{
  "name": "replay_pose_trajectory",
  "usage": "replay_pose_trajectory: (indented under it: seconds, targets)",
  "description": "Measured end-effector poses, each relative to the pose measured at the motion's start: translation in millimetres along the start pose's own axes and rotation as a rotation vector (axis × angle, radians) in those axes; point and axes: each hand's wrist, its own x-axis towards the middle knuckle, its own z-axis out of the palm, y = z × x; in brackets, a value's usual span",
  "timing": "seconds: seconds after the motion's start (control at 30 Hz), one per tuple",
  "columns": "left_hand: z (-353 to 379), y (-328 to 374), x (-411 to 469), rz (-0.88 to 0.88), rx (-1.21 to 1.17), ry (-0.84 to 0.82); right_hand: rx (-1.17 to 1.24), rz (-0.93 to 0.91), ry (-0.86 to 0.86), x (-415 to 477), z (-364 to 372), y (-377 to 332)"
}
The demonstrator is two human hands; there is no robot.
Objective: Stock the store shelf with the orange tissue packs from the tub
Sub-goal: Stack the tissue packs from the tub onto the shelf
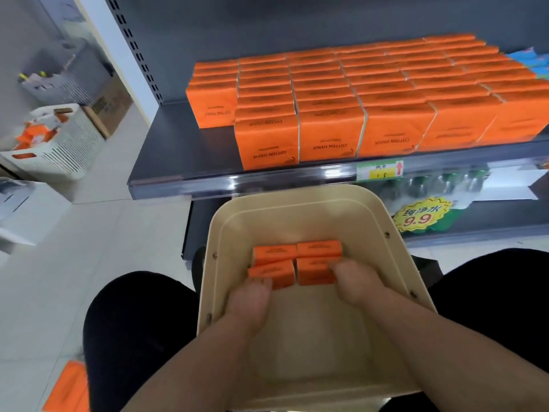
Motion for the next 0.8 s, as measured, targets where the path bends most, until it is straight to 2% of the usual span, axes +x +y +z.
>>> replay_pose_trajectory:
  seconds: [0.17, 0.37, 0.6, 0.8]
  targets:
    - [8, 10, 12, 0.040, -0.064, 0.011, -0.028, -0.028, 0.095, 25, 9, -5]
    - [12, -1, 17, -0.053, -0.162, 0.003, -0.058, -0.035, 0.081, 41, 22, -9]
    - [13, 4, 20, -0.050, -0.187, -0.019, -0.168, 0.013, 0.075, 36, 28, -11]
    - [8, 5, 29, -0.044, -0.148, 0.213, -0.057, 0.066, -0.060, 21, 19, -8]
